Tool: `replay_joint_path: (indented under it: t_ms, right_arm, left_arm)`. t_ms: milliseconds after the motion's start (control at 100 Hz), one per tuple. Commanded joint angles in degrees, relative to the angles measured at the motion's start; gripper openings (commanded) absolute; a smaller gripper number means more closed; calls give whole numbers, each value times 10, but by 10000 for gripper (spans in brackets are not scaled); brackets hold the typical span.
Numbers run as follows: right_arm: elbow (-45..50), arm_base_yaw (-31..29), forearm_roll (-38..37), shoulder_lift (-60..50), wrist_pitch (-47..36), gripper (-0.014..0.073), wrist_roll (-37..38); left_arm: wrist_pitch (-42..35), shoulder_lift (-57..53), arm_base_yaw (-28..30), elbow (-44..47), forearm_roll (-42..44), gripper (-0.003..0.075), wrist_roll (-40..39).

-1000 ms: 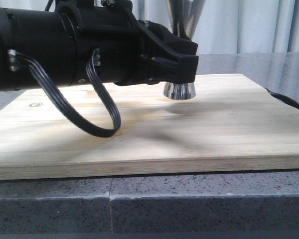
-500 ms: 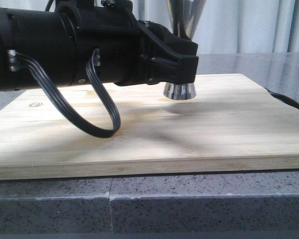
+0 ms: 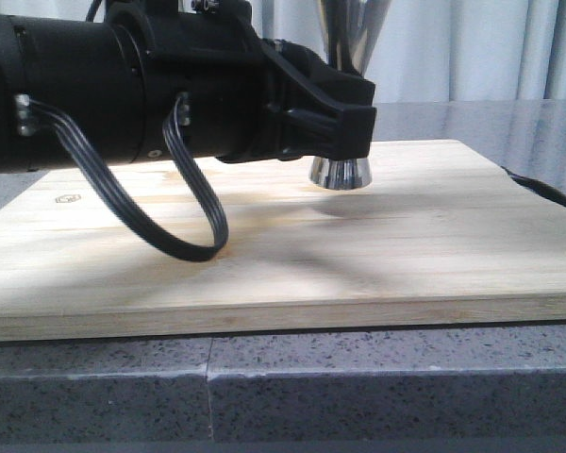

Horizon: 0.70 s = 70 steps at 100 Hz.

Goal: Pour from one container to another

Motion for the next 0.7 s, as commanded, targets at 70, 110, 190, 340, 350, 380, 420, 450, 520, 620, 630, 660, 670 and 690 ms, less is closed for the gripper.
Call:
replay_joint_path:
  t_ms: [70,110,190,340,350,380,420,450,520,620,630,660,670,690]
  right_arm:
    - [-22,1,-25,-14,-23,206,-12]
    - [-22,1,-25,-14,-22,206,-15]
    - [-22,1,-25,-14,-22,206,-15]
    - [-22,1,-25,-14,-22,206,-17]
    - [-22,1,-25,-14,-22,206,-17]
    - [-22,1,-25,-14,-22,206,-17]
    - [-22,1,-25,-14,-22,206,-18]
    - [-22,1,-25,-14,-22,206,-19]
    - [-22,1,-25,-14,-22,206,-22]
    - [-22,1,-25,-14,-22,206,-25]
    - [-22,1,-25,-14,-22,206,-25]
    - [-22,1,-25,-14,-22,206,-25]
    - [-22,1,-25,-14,-22,206,-25]
    - [-22,1,-25,-14,-22,206,-25]
  left_arm:
    - [-49,-19,-3,-16,-4,-19,-5]
    - [-49,-19,-3,-16,-4,-19,-5]
    - [-49,-19,-3,-16,-4,-19,-5]
    - [-49,-19,-3,-16,-4,-19,-5]
    - [-49,-19,-3,-16,-4,-19,-5]
    - [-49,-19,-3,-16,-4,-19,-5]
    - [-49,-19,-3,-16,-4,-19,-5]
    - [-49,-19,-3,-16,-4,-19,-5]
    - [-49,-19,-3,-16,-4,-19,-5]
    - [-49,-19,-3,-16,-4,-19,-5]
    - [-49,-19,-3,-16,-4,-19,-5]
    - [-49,-19,-3,-16,-4,-19,-5]
    - [-49,-19,-3,-16,-4,-19,-5]
    - [-49,-19,-3,-16,-4,-19,-5]
